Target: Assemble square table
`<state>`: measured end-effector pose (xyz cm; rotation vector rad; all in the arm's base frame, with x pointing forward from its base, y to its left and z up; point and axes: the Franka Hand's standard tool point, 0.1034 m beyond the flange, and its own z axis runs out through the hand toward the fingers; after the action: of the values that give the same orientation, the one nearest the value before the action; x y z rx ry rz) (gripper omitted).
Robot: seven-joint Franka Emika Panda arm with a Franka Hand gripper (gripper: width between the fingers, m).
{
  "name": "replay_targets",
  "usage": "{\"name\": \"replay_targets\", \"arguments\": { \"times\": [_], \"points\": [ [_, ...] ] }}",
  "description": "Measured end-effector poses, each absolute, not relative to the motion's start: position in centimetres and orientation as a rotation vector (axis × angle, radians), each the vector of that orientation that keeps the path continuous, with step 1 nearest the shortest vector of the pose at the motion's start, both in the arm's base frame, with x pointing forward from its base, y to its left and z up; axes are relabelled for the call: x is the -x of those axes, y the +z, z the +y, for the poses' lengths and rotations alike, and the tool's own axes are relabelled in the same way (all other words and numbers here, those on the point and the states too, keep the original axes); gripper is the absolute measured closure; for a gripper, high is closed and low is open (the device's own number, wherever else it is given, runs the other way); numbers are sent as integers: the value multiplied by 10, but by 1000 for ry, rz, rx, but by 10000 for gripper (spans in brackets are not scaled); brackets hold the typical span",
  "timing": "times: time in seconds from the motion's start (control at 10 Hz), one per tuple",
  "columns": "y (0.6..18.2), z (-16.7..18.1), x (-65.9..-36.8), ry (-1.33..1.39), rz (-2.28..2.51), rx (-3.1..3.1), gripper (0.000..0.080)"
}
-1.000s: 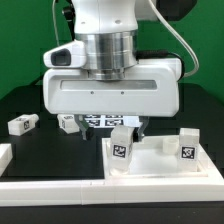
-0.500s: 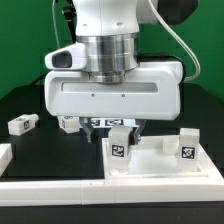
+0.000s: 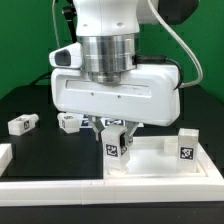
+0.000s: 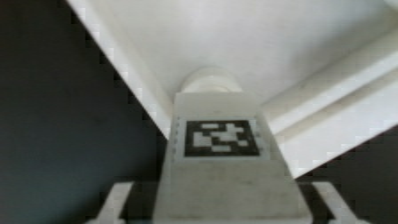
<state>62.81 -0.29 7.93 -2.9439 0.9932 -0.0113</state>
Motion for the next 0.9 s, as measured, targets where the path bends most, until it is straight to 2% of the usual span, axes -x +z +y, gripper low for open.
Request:
{"name": "replay_targets", "arguments": {
  "times": [0.7,0.9],
  "points": [
    [77,0,-630,-38,2092,2225,507],
    [77,1,-630,-44,2124,2197,507]
  ]
}}
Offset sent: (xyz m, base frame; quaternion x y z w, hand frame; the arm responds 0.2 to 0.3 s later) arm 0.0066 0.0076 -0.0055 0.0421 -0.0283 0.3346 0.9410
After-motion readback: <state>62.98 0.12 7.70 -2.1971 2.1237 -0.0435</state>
